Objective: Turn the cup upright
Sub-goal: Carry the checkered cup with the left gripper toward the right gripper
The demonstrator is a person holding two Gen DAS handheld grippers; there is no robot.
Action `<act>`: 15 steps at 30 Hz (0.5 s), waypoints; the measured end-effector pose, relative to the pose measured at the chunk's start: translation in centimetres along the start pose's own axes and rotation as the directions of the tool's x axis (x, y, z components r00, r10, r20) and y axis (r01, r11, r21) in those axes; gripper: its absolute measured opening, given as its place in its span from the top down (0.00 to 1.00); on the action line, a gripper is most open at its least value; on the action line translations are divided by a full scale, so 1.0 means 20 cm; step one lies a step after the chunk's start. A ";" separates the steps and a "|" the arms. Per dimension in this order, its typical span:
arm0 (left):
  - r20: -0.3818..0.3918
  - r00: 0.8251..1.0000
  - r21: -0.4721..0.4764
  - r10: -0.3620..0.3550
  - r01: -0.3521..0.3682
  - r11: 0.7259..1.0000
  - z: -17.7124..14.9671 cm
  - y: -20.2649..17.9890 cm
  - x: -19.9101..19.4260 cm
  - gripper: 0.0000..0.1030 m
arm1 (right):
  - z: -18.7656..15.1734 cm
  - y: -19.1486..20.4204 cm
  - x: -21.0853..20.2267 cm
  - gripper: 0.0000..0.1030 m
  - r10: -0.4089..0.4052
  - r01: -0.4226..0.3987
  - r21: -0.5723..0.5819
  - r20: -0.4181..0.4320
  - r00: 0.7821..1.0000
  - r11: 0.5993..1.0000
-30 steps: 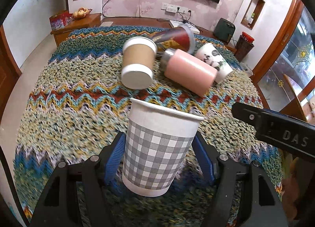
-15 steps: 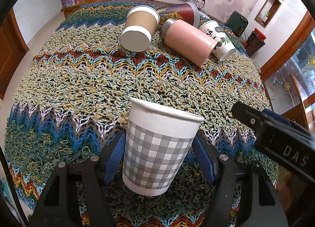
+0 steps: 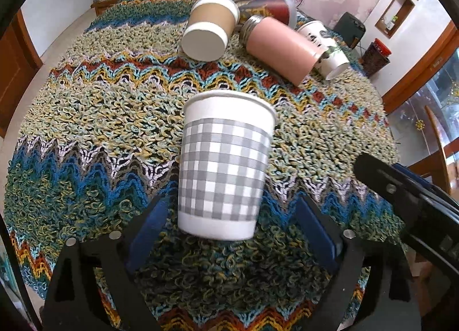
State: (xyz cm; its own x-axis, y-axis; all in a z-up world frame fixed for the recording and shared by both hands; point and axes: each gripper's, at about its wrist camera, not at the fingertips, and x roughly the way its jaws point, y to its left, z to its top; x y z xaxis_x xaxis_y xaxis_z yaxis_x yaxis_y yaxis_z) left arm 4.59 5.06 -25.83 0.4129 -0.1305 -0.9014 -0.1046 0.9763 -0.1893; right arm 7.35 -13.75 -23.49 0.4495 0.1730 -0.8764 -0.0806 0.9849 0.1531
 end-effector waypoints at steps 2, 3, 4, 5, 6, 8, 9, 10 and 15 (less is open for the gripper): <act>0.005 1.000 0.017 0.011 -0.011 1.000 -0.01 0.00 -0.04 0.10 | 0.00 0.01 0.00 0.26 0.014 -0.014 0.005 -0.007 1.000 1.000; 0.007 1.000 0.025 0.017 -0.017 1.000 -0.02 0.00 -0.06 0.10 | 0.01 0.02 0.00 0.26 0.025 -0.025 0.008 -0.011 1.000 1.000; 0.006 1.000 0.033 0.021 -0.022 0.999 -0.03 0.00 -0.08 0.10 | 0.01 0.03 -0.01 0.26 0.033 -0.033 0.009 -0.016 0.999 0.999; 0.006 1.000 0.036 0.026 -0.026 0.999 -0.04 0.00 -0.10 0.09 | 0.02 0.04 -0.01 0.26 0.044 -0.044 0.009 -0.024 0.999 0.999; 0.008 1.000 0.038 0.029 -0.029 0.999 -0.04 0.01 -0.12 0.09 | 0.02 0.05 -0.01 0.26 0.052 -0.052 0.009 -0.028 0.998 0.999; 0.008 0.999 0.037 0.035 -0.035 0.999 -0.05 0.03 -0.17 0.09 | 0.03 0.08 -0.01 0.26 0.064 -0.064 0.007 -0.034 0.997 0.998; 0.007 0.999 0.036 0.037 -0.038 0.999 -0.06 0.04 -0.20 0.10 | 0.04 0.10 -0.01 0.26 0.071 -0.070 0.006 -0.039 0.997 0.997; 0.008 0.999 0.036 0.041 -0.041 0.998 -0.06 0.05 -0.21 0.10 | 0.05 0.12 -0.02 0.26 0.075 -0.075 0.004 -0.043 0.996 0.997; 0.018 0.997 0.038 0.071 -0.072 0.997 -0.04 0.08 -0.33 0.10 | 0.08 0.20 -0.03 0.26 0.098 -0.098 -0.007 -0.055 0.994 0.995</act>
State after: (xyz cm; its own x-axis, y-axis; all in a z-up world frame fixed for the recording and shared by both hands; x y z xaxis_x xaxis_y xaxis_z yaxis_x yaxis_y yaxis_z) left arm 0.92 7.42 -20.57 0.4205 -0.0578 -0.9054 -0.0991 0.9891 -0.1092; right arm 8.13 -9.89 -21.58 0.3895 0.2679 -0.8812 -0.1307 0.9632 0.2350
